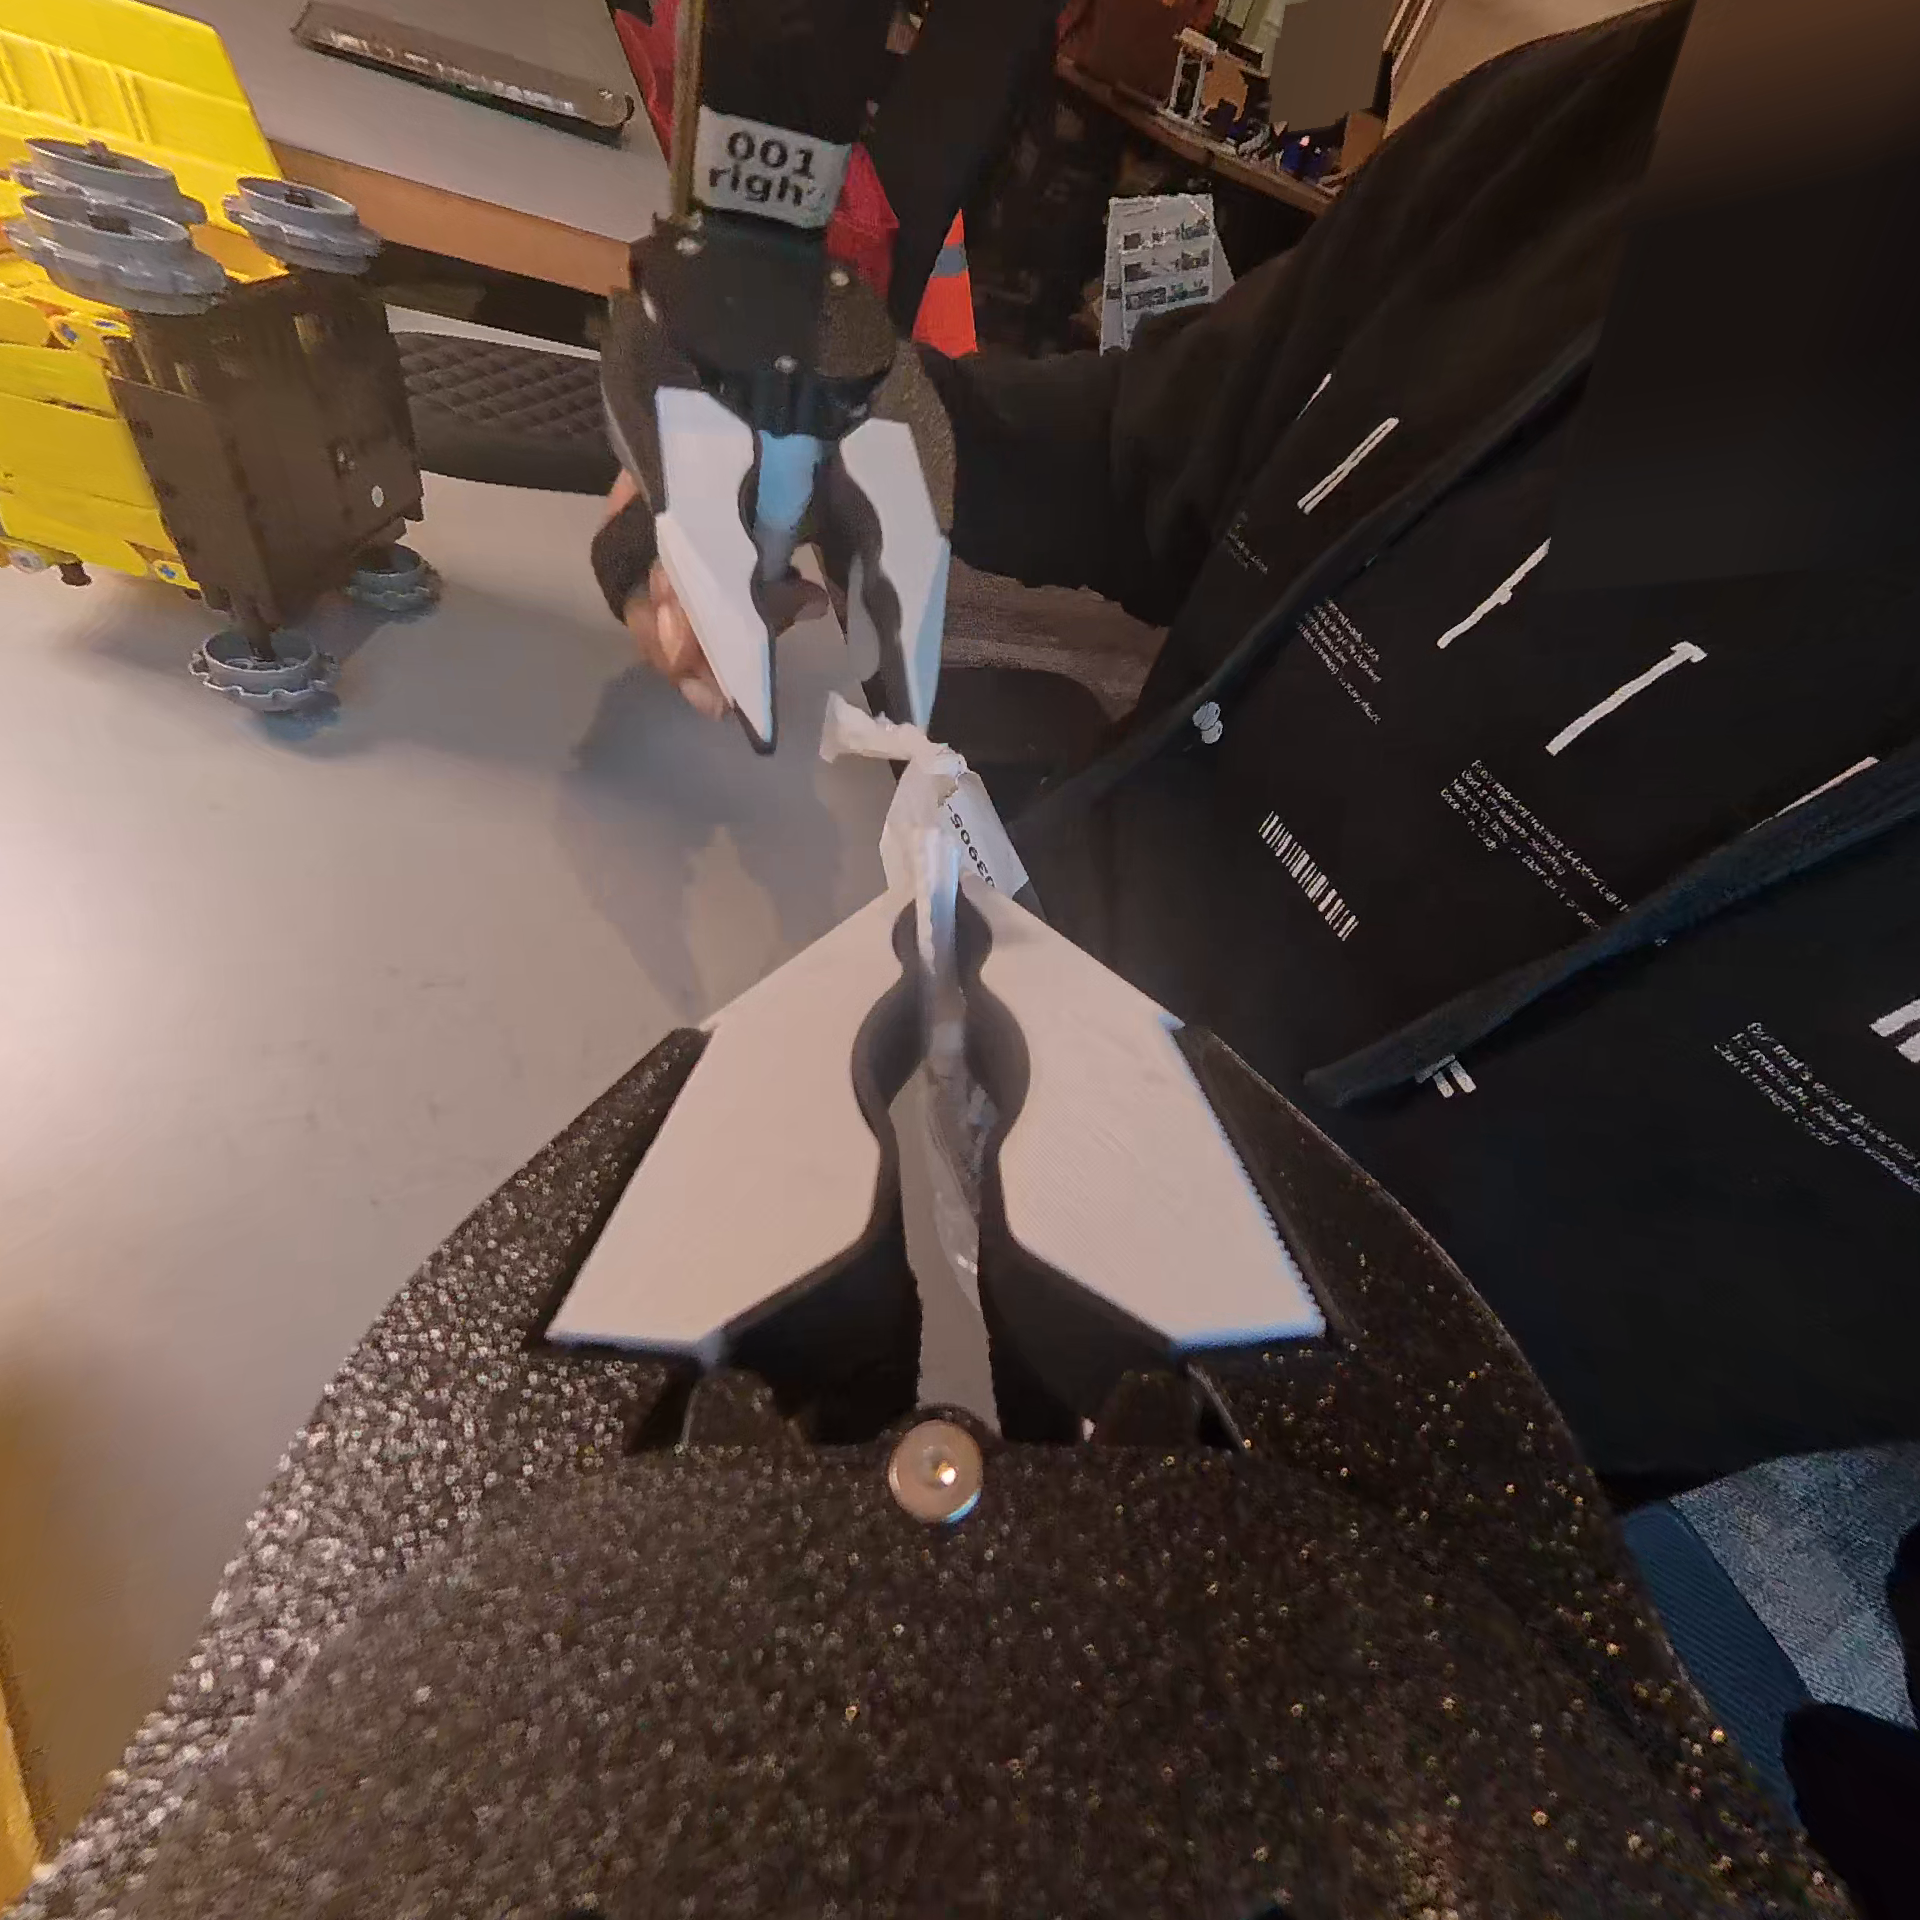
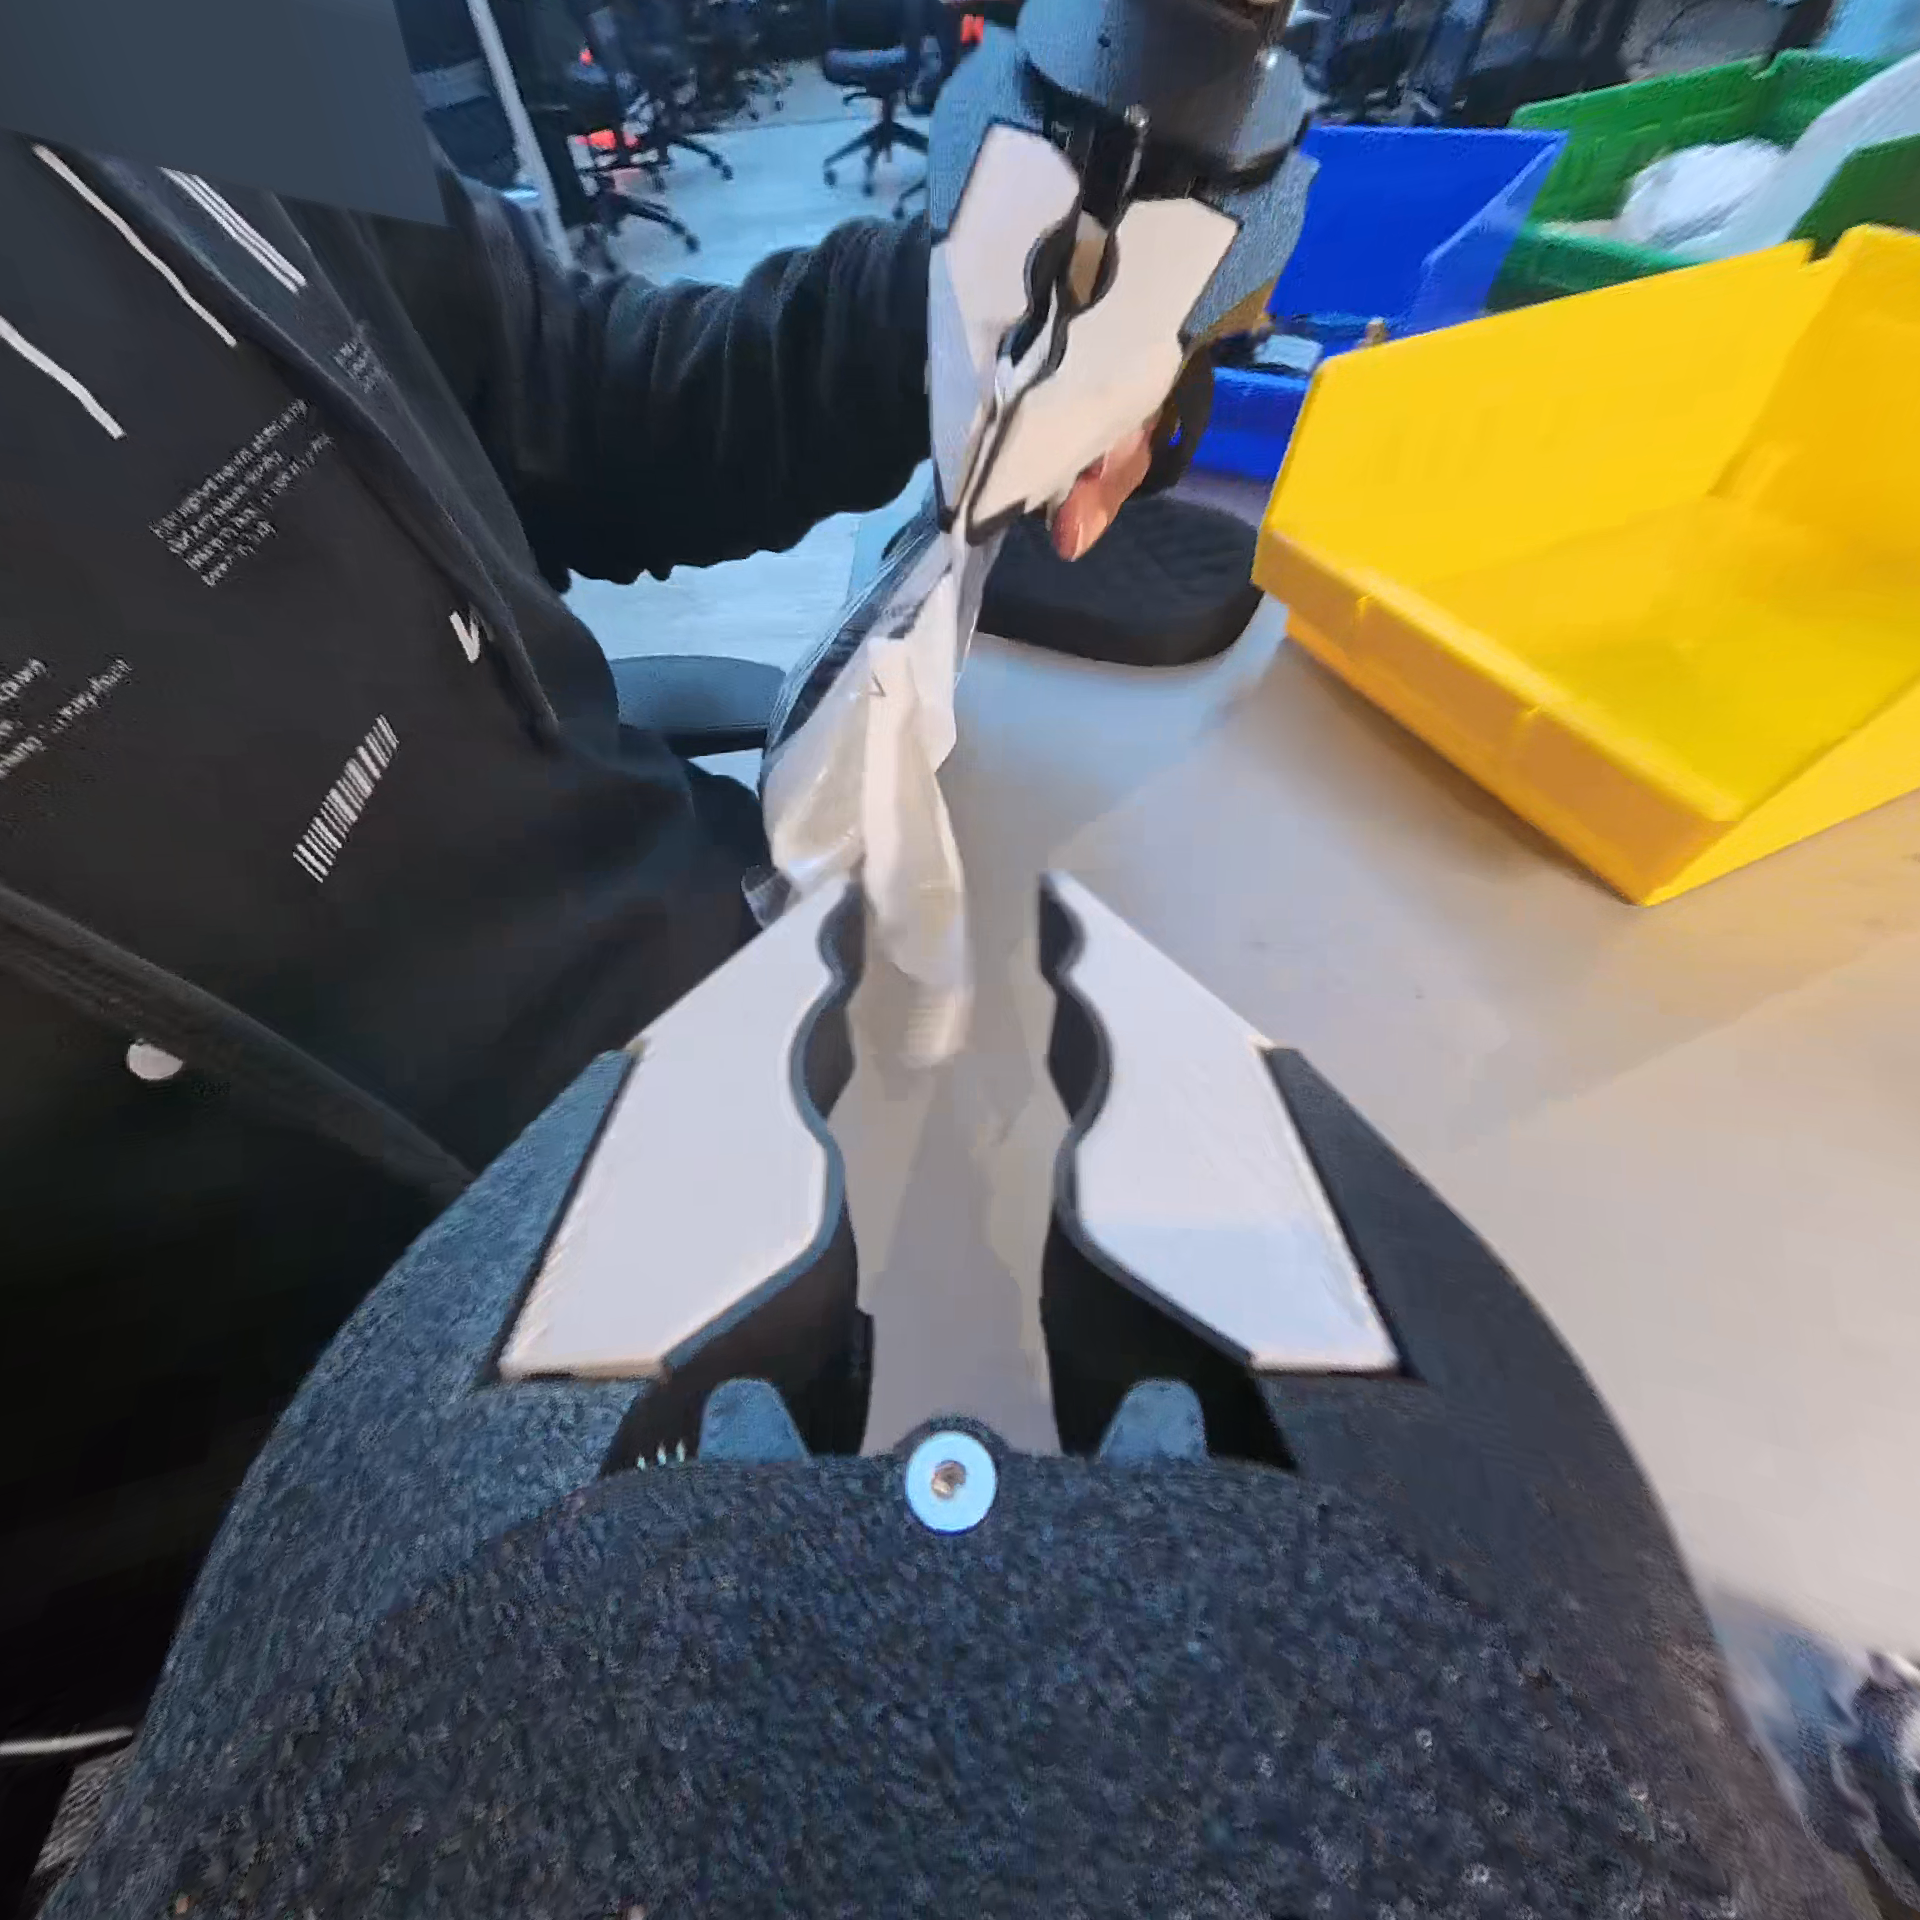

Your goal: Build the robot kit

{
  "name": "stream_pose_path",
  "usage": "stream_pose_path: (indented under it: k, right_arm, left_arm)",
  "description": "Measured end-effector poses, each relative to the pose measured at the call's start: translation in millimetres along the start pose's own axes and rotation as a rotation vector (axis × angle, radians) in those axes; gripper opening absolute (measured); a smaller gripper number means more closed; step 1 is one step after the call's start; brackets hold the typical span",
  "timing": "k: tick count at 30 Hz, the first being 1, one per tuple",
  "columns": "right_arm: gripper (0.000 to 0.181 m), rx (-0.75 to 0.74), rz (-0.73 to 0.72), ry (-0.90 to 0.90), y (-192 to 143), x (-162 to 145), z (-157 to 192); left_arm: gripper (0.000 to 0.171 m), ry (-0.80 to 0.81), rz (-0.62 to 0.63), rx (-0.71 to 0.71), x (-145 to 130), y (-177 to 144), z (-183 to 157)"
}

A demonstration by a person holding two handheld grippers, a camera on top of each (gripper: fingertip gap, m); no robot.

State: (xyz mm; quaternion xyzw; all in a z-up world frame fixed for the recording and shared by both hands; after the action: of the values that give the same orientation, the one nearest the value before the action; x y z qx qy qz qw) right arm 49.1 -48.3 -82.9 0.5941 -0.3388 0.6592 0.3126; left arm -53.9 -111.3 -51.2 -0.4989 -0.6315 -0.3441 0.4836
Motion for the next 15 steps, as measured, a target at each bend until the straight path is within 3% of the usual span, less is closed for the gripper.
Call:
stream_pose_path:
  k: [3, 7, 9, 15]
  right_arm:
    - [0.000, 0.059, 0.013, -0.013, 5.3, -5.4, -0.5]
    - [0.000, 0.041, -0.053, -0.021, -6.0, 10.7, -1.6]
    - [0.000, 0.014, 0.033, -0.092, -7.9, 1.6, -0.9]
    - [0.000, -0.030, 0.081, -0.093, -30.3, 4.2, 2.3]
  left_arm:
    - [0.000, -0.003, -0.010, 0.023, -1.4, -4.1, 0.3]
    - [0.000, -0.048, -0.025, 0.067, -10.1, -13.5, 4.9]
    - [0.000, -0.058, -0.014, 0.063, -18.5, -9.7, 5.8]
    - [0.000, -0.099, -0.051, 0.041, -23.8, -7.8, 11.8]
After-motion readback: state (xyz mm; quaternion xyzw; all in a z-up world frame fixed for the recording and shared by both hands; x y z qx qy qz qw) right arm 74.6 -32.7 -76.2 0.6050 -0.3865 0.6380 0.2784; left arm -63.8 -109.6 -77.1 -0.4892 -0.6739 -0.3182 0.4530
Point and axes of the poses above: each gripper's, where its closed fingertips meet, y out along the fingers, x out of its top, z = x × y across the jaws, the point moved 3 cm from there along -y, back along the fingers, and after that the axes turned 15 degrees about -z, right-handed, at the moved point
